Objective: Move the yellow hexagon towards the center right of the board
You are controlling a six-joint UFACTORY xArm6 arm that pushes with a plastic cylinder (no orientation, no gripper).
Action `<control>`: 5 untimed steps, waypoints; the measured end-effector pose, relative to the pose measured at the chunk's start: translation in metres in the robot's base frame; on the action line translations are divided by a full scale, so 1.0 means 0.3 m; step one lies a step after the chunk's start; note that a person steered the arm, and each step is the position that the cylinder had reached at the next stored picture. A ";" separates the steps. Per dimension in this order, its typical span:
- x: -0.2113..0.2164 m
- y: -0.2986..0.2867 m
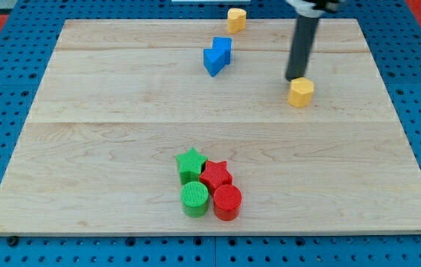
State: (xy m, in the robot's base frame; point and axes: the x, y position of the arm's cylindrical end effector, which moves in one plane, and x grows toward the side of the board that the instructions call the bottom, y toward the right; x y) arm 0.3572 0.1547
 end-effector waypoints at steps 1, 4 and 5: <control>0.002 -0.163; 0.181 -0.046; 0.181 -0.018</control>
State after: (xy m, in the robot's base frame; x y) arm 0.4116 0.1493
